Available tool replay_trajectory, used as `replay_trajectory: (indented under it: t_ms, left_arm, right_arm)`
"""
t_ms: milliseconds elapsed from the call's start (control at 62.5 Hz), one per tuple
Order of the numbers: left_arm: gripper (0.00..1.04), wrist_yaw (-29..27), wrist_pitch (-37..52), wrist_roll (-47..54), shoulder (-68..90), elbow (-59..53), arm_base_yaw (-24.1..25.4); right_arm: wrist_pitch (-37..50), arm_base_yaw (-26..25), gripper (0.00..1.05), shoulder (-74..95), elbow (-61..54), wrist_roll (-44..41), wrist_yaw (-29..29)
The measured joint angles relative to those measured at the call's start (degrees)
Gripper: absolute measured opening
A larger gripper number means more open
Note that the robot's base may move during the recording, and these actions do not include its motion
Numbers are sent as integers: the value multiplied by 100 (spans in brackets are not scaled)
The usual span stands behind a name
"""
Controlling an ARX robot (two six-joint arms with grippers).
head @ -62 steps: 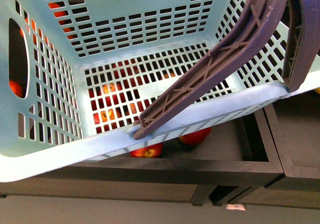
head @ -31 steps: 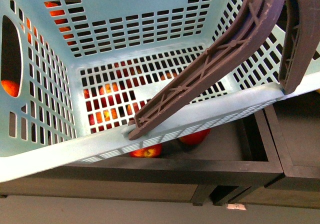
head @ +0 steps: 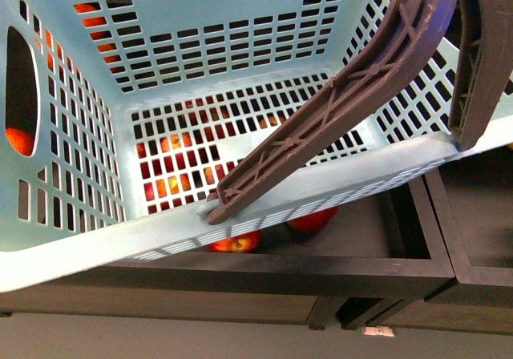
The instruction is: Pick mango and avocado into basket
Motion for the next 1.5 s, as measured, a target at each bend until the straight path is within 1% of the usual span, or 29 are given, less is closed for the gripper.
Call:
replay_trajectory:
  t_ms: [272,656,1153,1441,1505]
  left_arm:
    - [14,0,0,0,0,0,0]
    - [14,-4,0,0,0,0,0]
    - [14,0,0,0,0,0,0]
    - [14,-7,0,2,0,0,0]
    - [14,-7,0,2,0,0,0]
  right_arm:
    - [-531,103,96,763,1239,153,160]
    - [-942,114,96,1283,2096,153,254]
    - [-1182,205,96,1709,2577,157,319]
    - [-1235,247,96,1880,2697,15,551]
    - [-1235,247,93,1891,2697,-4,575]
